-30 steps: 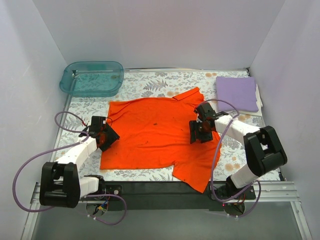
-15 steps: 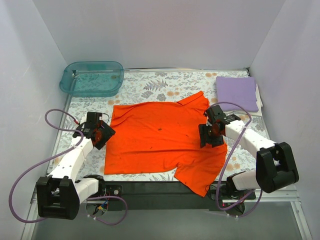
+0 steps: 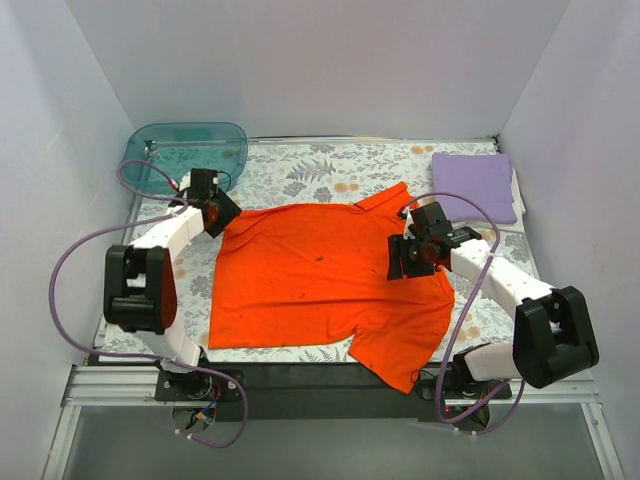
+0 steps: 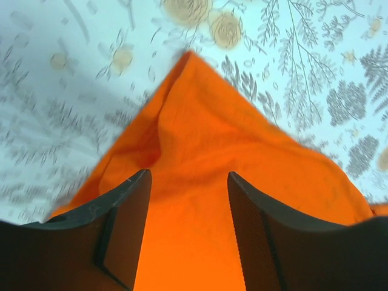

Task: Fold and stack the t-shirts
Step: Flatten the tshirt out

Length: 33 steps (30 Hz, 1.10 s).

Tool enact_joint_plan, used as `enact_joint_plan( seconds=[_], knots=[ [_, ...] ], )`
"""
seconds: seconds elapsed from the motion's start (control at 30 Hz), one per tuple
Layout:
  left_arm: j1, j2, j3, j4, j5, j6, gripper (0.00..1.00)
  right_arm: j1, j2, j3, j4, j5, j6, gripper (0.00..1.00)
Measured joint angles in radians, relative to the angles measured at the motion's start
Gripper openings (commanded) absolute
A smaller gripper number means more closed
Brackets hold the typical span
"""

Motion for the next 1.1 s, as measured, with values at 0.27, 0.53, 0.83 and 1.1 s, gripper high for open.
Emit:
enact_joint_plan(
  seconds=[0.27,0.53,0.83,1.1],
  knots=[
    [0.0,0.206,0.08,0.092,-0.014,0.091,0.41,0.0,0.008,-0.061,0.04,-0.01,-0.015,0.53],
    [0.0,0.239,0.08,0.19,-0.019,0.127,0.38,0.0,0.026,-0.087,0.05,-0.011,-0.023,0.52],
    [0.0,0.272,0.071,0.222,-0.066,0.131,0.4,0.0,0.03,-0.111,0.05,-0.008,-0.023,0.53],
    [0.0,0.254,0.035,0.251,-0.089,0.133,0.41,0.0,0.04,-0.111,0.051,-0.001,-0.023,0.53]
  ],
)
